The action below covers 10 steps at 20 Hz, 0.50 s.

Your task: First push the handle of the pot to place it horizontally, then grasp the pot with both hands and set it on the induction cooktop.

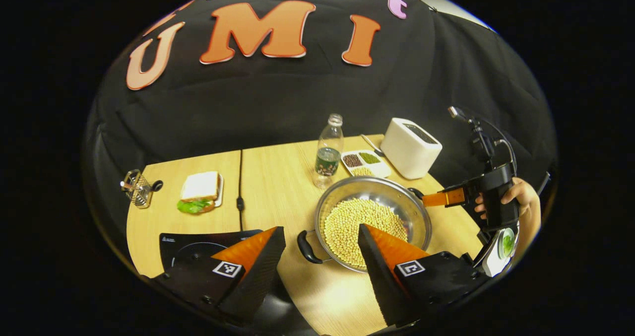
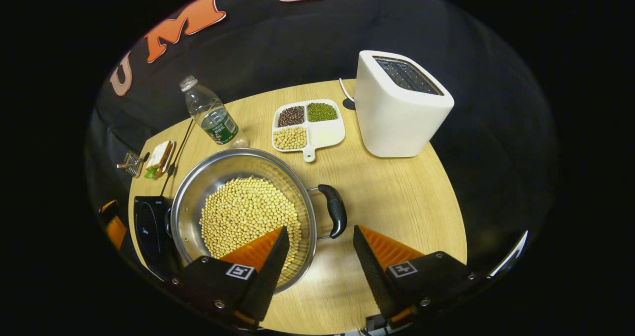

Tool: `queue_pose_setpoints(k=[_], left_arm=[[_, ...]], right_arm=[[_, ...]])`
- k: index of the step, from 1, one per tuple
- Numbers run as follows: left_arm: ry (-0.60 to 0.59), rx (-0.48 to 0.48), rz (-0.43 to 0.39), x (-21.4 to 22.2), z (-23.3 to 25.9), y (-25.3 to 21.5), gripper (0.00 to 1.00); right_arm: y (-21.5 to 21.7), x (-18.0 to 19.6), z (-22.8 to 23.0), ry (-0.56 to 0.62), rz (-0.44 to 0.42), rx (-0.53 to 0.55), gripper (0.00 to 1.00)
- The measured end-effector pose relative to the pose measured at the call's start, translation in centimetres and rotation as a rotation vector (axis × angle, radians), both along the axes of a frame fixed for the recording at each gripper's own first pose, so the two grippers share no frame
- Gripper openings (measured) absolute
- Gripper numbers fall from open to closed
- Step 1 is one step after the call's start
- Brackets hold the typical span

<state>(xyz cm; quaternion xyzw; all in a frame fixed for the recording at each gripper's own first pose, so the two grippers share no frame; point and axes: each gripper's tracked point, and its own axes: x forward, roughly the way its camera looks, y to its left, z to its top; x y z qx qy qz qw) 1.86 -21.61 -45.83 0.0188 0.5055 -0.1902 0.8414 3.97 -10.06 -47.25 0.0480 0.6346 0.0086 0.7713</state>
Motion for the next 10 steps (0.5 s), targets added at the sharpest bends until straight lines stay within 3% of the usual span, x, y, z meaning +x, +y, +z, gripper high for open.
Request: queue_pose_setpoints(k=[5, 10], left_arm=[[0.156, 0.065, 0.034, -1.0, -7.0, -0.6, 0.96], [0.236, 0.13, 0.081, -1.7, -10.6, -0.3, 0.98]], right_arm=[[-0.2, 0.7, -1.7, 0.022, 0.002, -0.013, 0.83], [0.2, 0.4, -4.3, 0.042, 0.027, -0.033, 0.83]])
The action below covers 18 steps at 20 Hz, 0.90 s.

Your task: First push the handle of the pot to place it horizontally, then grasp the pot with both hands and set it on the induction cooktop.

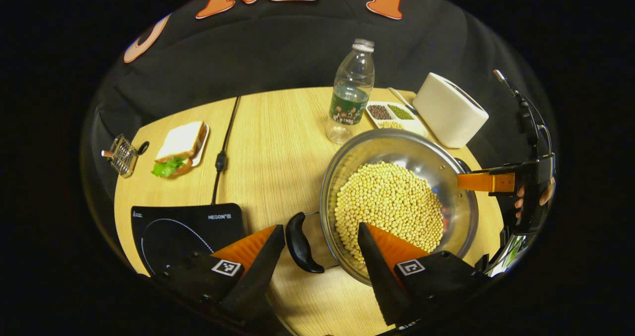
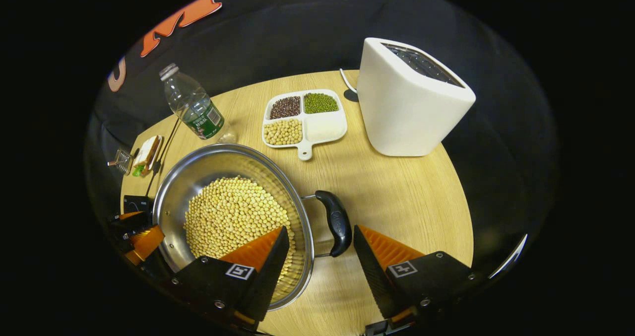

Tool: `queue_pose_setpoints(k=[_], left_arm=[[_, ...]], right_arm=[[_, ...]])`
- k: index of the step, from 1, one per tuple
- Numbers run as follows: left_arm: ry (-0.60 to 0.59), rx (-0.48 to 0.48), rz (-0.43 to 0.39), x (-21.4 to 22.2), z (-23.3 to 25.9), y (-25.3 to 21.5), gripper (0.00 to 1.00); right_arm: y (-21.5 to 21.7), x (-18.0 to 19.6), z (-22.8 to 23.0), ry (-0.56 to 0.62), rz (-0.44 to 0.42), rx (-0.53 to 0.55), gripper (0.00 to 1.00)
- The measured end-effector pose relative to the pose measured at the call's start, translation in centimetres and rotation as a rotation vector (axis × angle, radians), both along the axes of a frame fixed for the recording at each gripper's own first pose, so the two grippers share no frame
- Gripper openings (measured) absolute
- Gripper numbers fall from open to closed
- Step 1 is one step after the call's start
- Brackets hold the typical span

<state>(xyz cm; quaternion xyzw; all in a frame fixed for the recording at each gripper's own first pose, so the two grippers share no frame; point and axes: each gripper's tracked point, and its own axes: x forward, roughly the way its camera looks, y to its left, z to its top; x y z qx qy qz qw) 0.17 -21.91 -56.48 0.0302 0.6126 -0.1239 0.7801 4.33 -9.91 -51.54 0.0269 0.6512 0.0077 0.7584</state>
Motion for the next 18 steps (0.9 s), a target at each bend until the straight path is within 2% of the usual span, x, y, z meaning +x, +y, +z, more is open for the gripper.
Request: queue_pose_setpoints(k=[7, 9, 13, 18], left_arm=[[0.058, 0.071, 0.044, 0.1, -2.8, 0.5, 0.99], [0.077, 0.095, 0.055, -0.1, -3.3, 0.9, 0.87], [0.089, 0.118, 0.086, 0.1, -4.2, 1.2, 0.76], [0.073, 0.154, 0.112, 0.7, -4.5, 1.3, 0.78]], right_arm=[[0.0, 0.3, -2.4, 0.025, 0.003, -0.016, 0.83], [0.7, 0.7, -3.0, 0.028, -0.002, -0.02, 0.83], [0.6, 0.2, -4.1, 0.056, -0.002, -0.041, 0.81], [0.6, 0.0, -4.0, 0.058, -0.02, -0.023, 0.8]])
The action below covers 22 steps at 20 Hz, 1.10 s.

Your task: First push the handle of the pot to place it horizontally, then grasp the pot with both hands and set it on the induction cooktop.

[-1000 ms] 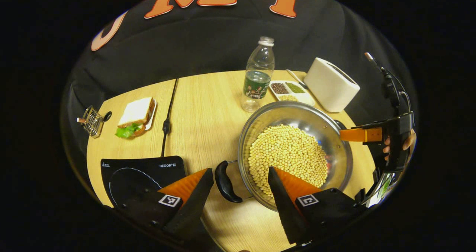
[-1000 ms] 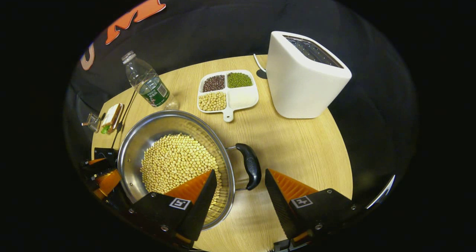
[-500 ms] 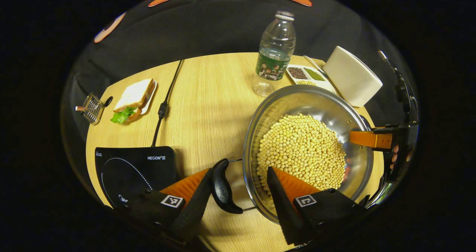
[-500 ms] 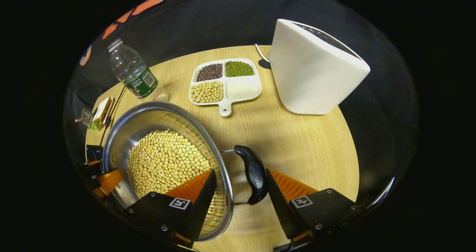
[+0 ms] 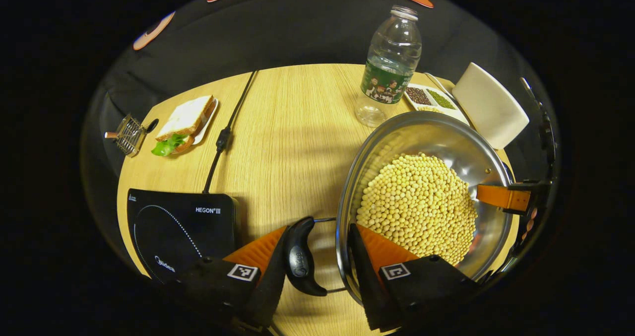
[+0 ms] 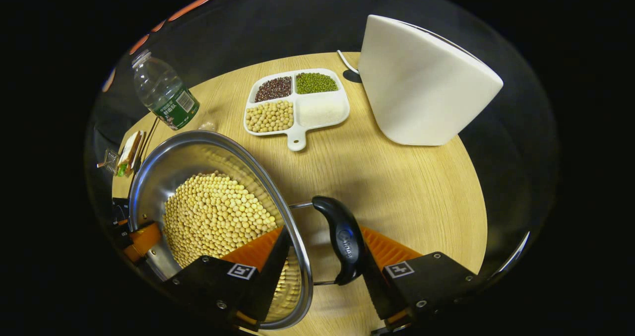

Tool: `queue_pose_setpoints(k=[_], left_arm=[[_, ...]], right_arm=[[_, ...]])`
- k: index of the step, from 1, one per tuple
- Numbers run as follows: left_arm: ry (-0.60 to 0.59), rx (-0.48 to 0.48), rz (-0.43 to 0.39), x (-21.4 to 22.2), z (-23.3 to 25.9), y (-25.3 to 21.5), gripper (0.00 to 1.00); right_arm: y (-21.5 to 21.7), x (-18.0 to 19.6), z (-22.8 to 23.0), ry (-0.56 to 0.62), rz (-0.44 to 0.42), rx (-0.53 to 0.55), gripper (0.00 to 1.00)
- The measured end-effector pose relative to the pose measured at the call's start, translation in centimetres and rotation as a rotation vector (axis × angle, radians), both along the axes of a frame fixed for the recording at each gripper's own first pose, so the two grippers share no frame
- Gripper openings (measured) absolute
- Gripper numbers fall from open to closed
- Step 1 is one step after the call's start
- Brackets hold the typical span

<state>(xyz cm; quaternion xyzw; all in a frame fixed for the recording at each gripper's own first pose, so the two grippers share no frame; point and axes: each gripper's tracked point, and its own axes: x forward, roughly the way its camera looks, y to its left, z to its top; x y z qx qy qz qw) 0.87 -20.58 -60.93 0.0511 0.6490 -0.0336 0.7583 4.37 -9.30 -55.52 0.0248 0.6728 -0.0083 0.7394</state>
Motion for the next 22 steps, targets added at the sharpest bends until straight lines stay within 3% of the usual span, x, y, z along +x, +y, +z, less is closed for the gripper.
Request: queue_pose_setpoints(k=[3, 6, 10, 13, 15, 22], left_arm=[[-0.002, 0.013, 0.016, 0.1, -0.1, 0.1, 0.73], [-0.003, 0.013, 0.007, 0.2, 0.0, 0.0, 0.76], [-0.015, 0.012, 0.016, 0.4, 0.0, -0.1, 0.75], [-0.021, 0.008, 0.01, 0.5, 0.0, -0.1, 0.65], [-0.018, 0.007, 0.016, 0.5, 0.0, -0.2, 0.67], [-0.06, 0.021, -0.035, 0.9, 2.8, 0.1, 0.67]], right_arm=[[-0.1, 0.0, 0.1, -0.009, 0.001, 0.004, 0.77], [-0.1, 0.1, 0.3, -0.018, 0.002, 0.009, 0.75], [-0.1, 0.0, 0.6, -0.01, -0.029, 0.056, 0.67], [-0.1, -0.3, 0.9, -0.009, -0.029, 0.058, 0.59], [-0.1, -0.3, 1.1, -0.013, -0.028, 0.05, 0.57], [0.4, -1.0, 3.5, -0.032, -0.034, 0.043, 0.57]])
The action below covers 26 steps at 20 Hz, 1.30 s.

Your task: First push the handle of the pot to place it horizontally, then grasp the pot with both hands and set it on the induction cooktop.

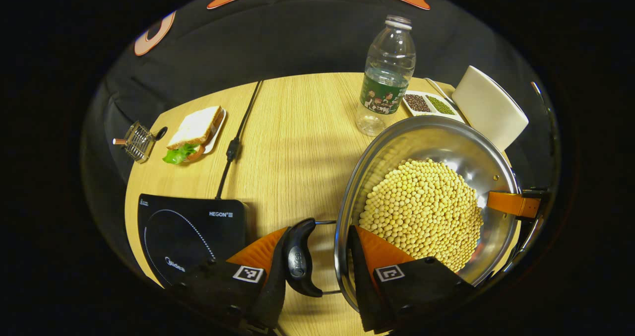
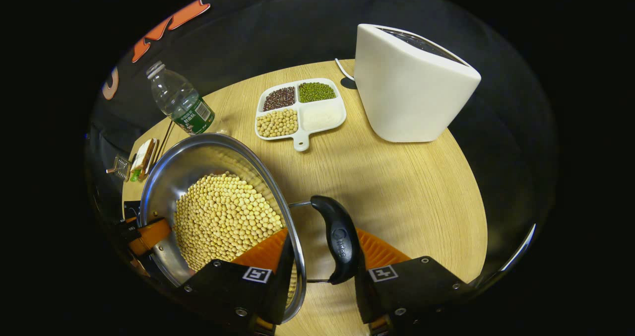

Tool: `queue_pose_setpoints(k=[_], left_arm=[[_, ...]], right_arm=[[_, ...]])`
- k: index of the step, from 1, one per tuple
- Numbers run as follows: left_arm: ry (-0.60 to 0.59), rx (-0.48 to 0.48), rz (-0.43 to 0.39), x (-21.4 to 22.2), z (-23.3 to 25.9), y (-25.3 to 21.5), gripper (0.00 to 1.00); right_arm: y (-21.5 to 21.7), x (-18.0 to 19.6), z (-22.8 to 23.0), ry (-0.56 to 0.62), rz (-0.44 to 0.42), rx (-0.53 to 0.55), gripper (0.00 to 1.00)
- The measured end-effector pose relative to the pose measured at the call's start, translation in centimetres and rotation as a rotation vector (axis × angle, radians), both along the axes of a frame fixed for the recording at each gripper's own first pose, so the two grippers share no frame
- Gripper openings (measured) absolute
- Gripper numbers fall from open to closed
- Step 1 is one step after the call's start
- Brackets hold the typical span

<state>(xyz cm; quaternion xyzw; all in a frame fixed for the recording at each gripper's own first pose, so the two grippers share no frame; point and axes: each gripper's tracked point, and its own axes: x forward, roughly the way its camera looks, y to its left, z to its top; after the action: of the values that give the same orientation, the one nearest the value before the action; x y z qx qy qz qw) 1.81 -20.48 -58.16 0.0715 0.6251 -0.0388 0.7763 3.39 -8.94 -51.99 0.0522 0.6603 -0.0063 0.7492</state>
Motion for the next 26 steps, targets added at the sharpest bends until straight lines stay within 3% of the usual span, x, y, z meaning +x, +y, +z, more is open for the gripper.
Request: queue_pose_setpoints(k=[4, 11, 22, 25, 26], left_arm=[[-0.031, 0.005, -0.008, 0.0, 2.6, 1.6, 0.64], [-0.059, 0.021, 0.004, -0.9, 6.7, 6.4, 0.67], [-0.123, 0.057, 0.068, -2.3, 13.8, 16.2, 0.7], [-0.132, 0.059, 0.091, -3.1, 15.4, 18.9, 0.64], [-0.133, 0.06, 0.097, -3.4, 16.0, 19.6, 0.67]], right_arm=[[1.4, -0.6, 2.1, -0.025, 0.002, 0.004, 0.6], [5.1, -1.6, 5.0, -0.05, 0.035, 0.017, 0.57], [15.3, -2.3, 10.9, -0.117, 0.12, 0.054, 0.56], [18.3, -2.8, 12.7, -0.129, 0.145, 0.06, 0.56], [19.2, -2.9, 13.0, -0.132, 0.153, 0.06, 0.57]])
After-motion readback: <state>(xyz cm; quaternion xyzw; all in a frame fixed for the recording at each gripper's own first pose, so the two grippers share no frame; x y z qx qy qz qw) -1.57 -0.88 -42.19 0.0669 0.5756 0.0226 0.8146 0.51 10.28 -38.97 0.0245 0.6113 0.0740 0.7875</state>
